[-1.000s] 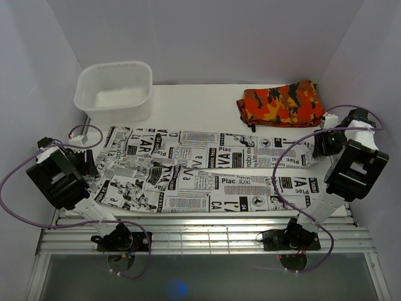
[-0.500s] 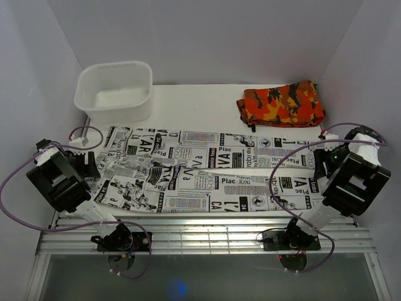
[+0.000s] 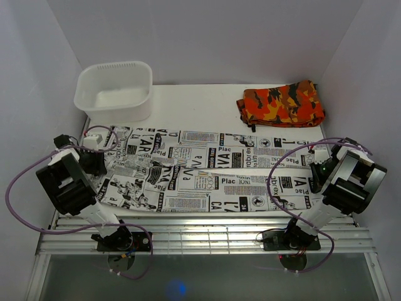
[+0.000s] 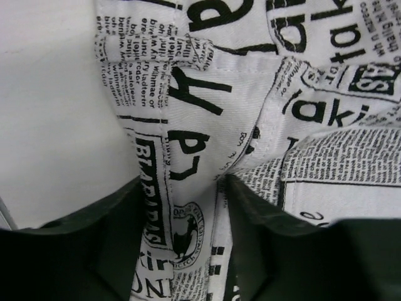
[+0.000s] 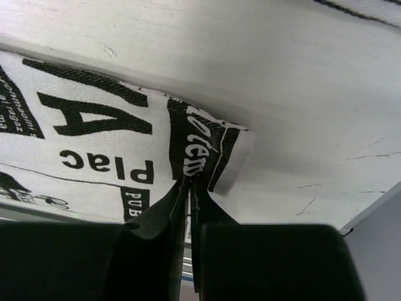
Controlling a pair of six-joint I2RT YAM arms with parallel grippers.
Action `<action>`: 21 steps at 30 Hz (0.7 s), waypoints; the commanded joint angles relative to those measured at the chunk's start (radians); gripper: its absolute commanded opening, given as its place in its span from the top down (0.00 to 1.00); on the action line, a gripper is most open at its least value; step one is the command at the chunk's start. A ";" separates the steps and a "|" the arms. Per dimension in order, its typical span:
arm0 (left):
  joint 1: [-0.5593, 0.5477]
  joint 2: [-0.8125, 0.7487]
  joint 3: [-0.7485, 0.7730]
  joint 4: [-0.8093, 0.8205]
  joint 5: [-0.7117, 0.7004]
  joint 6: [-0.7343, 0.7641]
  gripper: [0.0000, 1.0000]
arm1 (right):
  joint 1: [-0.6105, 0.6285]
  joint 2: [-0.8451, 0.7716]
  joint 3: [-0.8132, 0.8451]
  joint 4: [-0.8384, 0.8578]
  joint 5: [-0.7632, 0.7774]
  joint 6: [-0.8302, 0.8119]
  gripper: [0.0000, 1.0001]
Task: Fold and stack the trousers
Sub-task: Flatten the trousers out
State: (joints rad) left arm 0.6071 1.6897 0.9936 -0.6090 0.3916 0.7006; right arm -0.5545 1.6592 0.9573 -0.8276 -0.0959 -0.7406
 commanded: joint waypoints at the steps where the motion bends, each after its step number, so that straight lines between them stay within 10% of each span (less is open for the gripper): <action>1: -0.004 0.013 -0.079 0.026 -0.098 0.008 0.45 | 0.007 0.028 0.000 0.180 0.047 -0.017 0.92; 7: 0.127 -0.024 -0.118 0.025 -0.169 0.051 1.00 | 0.007 0.037 0.083 0.179 0.062 -0.037 0.92; 13: 0.191 -0.065 -0.141 -0.050 -0.148 0.106 1.00 | 0.011 0.076 0.107 0.159 0.042 -0.046 0.92; 17: 0.191 -0.117 -0.122 -0.158 -0.044 0.152 0.46 | 0.018 0.091 0.138 0.047 -0.031 -0.107 0.77; 19: 0.191 -0.133 -0.092 -0.213 0.006 0.161 0.33 | 0.018 0.068 0.165 0.010 -0.073 -0.121 0.51; 21: 0.191 -0.143 -0.014 -0.256 0.045 0.181 0.26 | 0.018 0.047 0.245 -0.030 -0.112 -0.125 0.49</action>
State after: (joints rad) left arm 0.7898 1.5864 0.9100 -0.7380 0.4129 0.8108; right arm -0.5339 1.7298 1.0828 -0.8181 -0.1375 -0.8154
